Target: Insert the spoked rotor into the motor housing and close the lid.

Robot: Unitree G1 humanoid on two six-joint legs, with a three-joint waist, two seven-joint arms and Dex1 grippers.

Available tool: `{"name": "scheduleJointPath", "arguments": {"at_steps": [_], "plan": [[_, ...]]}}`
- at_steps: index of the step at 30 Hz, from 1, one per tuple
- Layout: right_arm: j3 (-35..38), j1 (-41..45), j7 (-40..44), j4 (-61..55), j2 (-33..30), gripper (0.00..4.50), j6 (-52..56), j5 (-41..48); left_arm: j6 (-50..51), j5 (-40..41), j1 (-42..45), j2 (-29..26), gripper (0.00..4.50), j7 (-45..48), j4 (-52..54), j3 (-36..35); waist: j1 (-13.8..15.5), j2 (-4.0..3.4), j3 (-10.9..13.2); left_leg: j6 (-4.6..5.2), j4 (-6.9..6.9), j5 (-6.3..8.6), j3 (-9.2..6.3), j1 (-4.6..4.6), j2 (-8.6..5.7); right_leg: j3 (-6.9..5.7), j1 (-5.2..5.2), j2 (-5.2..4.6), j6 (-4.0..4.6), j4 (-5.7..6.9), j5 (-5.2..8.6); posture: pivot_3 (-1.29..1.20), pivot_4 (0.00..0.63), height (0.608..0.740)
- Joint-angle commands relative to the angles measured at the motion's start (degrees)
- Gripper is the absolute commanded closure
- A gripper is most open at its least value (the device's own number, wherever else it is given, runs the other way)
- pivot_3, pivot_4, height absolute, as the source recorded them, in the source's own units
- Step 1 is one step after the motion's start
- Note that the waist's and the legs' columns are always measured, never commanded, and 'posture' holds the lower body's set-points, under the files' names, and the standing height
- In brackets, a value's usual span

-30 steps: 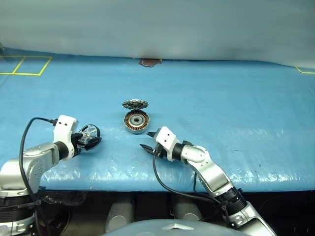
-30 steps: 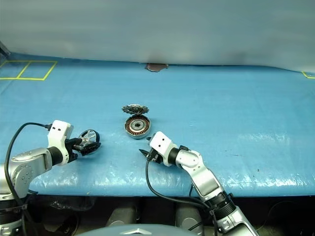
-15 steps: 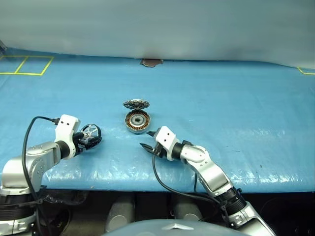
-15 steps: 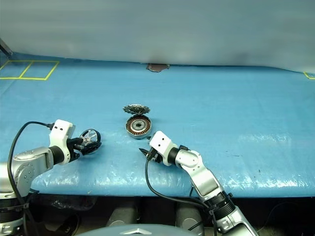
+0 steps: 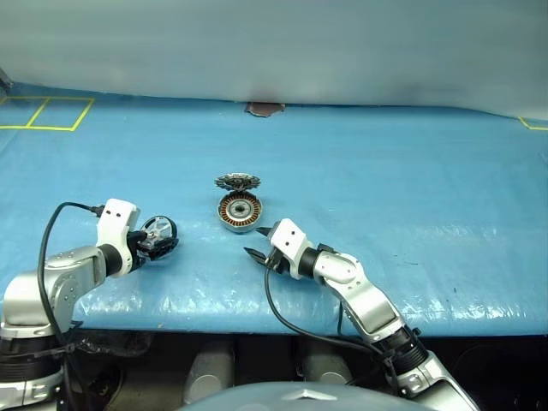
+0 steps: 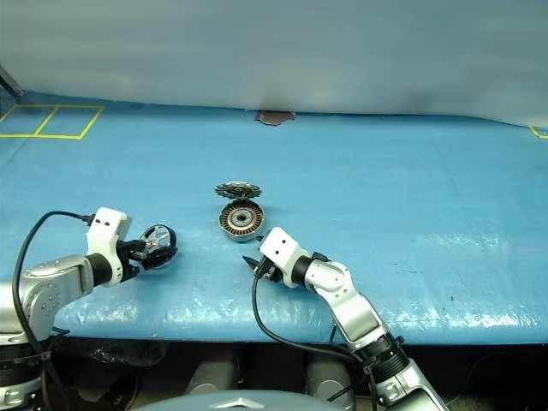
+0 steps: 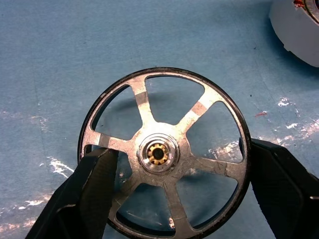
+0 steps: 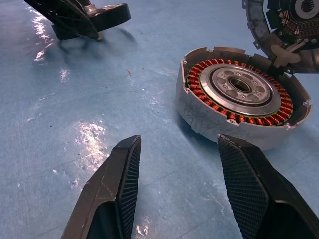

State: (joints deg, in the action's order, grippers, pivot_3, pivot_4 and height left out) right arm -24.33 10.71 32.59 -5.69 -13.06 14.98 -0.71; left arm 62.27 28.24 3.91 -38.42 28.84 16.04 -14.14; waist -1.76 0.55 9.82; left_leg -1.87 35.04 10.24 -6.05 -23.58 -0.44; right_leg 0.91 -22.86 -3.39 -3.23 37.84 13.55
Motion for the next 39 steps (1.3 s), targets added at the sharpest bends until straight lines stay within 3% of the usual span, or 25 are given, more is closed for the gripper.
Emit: {"name": "scheduleJointPath", "arguments": {"at_steps": [1,11,18,39], "plan": [[0.49,0.80,-0.48,-1.26,0.55,1.92,-1.56,-0.32,2.46,2.16,-0.81,0.28,0.76,1.50,1.21,1.01,0.00,0.00,0.00,0.00,0.00,0.00,0.00,0.00,0.00,0.00,0.00,0.00,0.00,0.00,0.00,0.00,0.150,0.740],[1.02,1.03,-0.89,-0.83,1.06,1.92,-2.02,-0.73,-0.99,4.86,1.17,0.10,0.76,3.04,3.58,-3.65,0.00,0.09,0.05,0.00,0.00,0.00,-0.01,-0.04,0.00,-0.01,-0.03,0.00,0.00,0.00,0.00,0.00,0.150,0.740],[1.54,1.25,-1.39,-1.04,1.05,1.92,-2.22,-0.71,-2.35,2.58,1.14,-2.43,0.80,2.64,2.13,-1.61,-0.35,0.18,0.11,0.00,-0.03,0.00,-0.02,-0.10,0.02,-0.02,-0.09,0.02,0.01,-0.02,0.00,0.00,0.150,0.740],[2.28,1.36,-2.78,-0.36,0.61,1.92,-2.97,-2.23,-6.74,5.92,3.03,-0.12,0.81,9.86,-5.51,-1.10,-0.33,0.20,0.13,0.00,-0.04,0.00,-0.02,-0.10,0.03,-0.02,-0.10,0.04,0.01,-0.01,0.01,0.00,0.150,0.740]]}}
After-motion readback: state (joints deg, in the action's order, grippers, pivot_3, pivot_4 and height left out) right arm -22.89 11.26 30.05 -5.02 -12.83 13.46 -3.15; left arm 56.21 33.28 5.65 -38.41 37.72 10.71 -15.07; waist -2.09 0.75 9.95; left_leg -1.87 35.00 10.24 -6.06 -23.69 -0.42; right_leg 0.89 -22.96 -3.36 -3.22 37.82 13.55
